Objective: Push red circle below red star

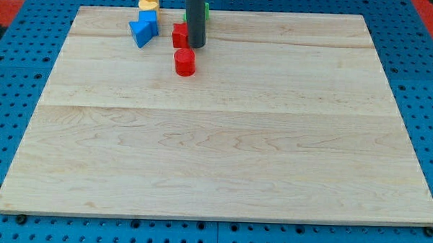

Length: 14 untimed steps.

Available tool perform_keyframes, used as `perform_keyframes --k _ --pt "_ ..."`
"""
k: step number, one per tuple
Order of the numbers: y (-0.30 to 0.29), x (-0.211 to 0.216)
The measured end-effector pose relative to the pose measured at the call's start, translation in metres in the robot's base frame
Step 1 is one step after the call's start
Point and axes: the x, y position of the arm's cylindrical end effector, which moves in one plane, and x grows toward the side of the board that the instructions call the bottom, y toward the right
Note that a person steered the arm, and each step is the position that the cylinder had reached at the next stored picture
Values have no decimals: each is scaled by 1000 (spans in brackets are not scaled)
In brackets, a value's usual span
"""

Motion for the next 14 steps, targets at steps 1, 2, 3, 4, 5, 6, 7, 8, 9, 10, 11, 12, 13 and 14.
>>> perform_keyframes --k 1,2,3,4,5,6,7,8,9,10,11,12,13,14 --pt "0 6" --pt "4 57" --pt "-7 86" --pt "28 104" --pt "30 142" --pt "-16 148" --pt "-23 130" --pt "-27 103" --pt "-29 98" --pt "-60 106" --pt "-66 93" --pt "-56 83" --pt "-40 74" --pt "-35 70"
